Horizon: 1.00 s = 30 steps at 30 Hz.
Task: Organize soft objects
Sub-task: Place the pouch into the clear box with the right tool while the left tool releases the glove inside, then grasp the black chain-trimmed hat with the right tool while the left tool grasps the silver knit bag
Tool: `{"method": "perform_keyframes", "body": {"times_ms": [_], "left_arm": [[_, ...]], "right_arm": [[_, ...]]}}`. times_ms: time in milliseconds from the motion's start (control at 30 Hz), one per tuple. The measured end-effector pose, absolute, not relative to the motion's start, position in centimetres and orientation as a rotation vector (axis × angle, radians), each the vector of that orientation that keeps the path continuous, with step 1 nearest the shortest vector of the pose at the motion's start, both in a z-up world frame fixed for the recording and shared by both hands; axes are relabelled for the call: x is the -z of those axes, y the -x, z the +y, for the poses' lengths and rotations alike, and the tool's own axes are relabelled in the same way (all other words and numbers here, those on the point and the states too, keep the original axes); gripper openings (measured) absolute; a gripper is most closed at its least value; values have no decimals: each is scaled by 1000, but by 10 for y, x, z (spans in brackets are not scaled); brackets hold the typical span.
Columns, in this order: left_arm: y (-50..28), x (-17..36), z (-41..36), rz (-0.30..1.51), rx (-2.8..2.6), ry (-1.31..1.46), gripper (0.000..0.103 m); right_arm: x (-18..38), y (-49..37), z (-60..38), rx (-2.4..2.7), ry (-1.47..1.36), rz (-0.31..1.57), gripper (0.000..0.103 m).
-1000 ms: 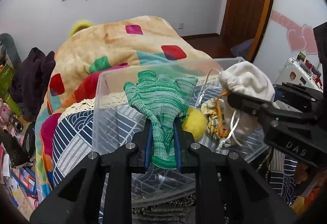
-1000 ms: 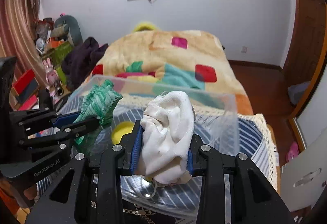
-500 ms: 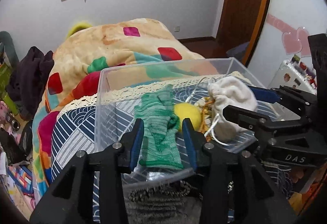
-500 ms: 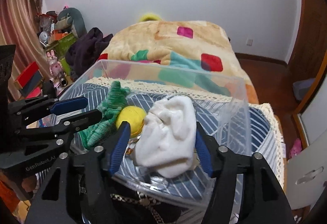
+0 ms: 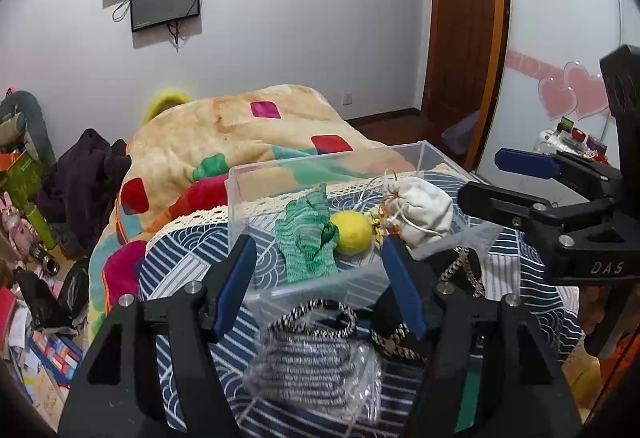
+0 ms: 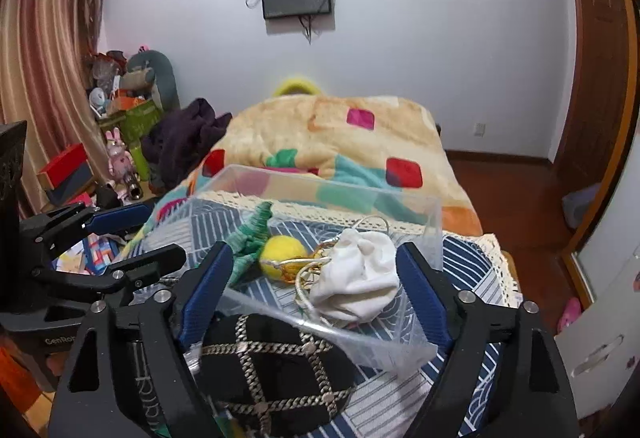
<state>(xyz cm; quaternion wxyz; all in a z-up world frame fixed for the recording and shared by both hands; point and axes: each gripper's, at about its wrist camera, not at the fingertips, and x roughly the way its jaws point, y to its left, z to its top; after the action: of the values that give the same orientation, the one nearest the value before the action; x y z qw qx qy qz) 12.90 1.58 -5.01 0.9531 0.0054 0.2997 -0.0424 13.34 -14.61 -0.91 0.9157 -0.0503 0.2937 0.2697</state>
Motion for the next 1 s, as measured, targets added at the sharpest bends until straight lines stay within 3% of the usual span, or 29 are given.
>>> {"method": "perform_keyframes", "body": {"times_ms": [333, 767, 900, 1000], "left_arm": [[-110, 88, 24, 700, 83, 3, 65], [-108, 127, 26, 802, 70, 0, 65], [-108, 132, 28, 804, 50, 19, 65], [-106, 135, 27, 789, 32, 20, 65]], "right_arm": [[26, -111, -142, -591, 99, 614, 89], [84, -112, -134, -636, 58, 817, 88], [90, -110, -132, -623, 85, 811, 88], [90, -107, -132, -620, 110, 803, 79]]}}
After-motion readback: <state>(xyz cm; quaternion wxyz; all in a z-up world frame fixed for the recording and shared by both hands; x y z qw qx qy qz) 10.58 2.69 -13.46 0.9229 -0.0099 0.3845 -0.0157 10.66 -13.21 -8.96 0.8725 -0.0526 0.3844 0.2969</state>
